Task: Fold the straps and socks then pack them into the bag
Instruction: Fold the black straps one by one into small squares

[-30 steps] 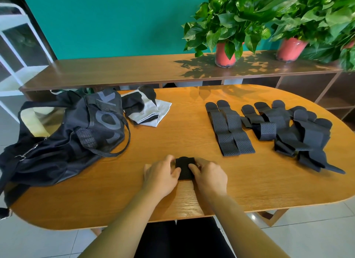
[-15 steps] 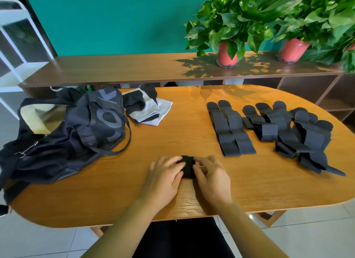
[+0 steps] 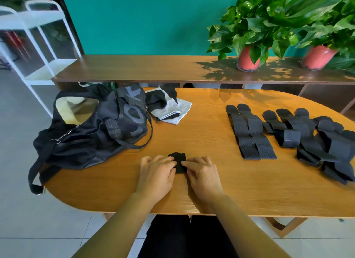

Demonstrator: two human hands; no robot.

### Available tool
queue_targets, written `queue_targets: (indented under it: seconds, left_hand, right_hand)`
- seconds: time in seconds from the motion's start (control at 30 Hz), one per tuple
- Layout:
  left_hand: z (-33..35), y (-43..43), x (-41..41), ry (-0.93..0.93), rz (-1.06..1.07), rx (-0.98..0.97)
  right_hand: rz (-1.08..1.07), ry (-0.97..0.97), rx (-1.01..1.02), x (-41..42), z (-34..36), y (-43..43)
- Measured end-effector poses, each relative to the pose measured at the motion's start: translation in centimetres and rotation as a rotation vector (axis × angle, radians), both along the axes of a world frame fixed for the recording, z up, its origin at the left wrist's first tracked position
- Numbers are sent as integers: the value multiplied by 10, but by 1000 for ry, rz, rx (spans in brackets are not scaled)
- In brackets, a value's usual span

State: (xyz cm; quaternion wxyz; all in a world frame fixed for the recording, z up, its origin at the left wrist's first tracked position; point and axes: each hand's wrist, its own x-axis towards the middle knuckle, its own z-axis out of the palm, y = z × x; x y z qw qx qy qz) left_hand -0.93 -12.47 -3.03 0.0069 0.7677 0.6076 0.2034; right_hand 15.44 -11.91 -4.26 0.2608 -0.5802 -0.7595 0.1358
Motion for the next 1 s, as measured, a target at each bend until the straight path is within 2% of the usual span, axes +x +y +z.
queue_targets:
  seconds: [0.23,0.57,0.8,1.0]
  left_hand:
    - [-1,0,-17,73,31,30]
    - [-9,-22,-100,72,85,169]
    - [-11,-31,-137,172,140,191]
    - [-2,-28,-119,125,71,275]
  right_hand:
    - [94,10,-23,-27,5,-2]
    - [275,-140,-114,-92,12,5]
    - [363,-244,-150,-131,15,4]
    - [298,-52,-117,-112,14,6]
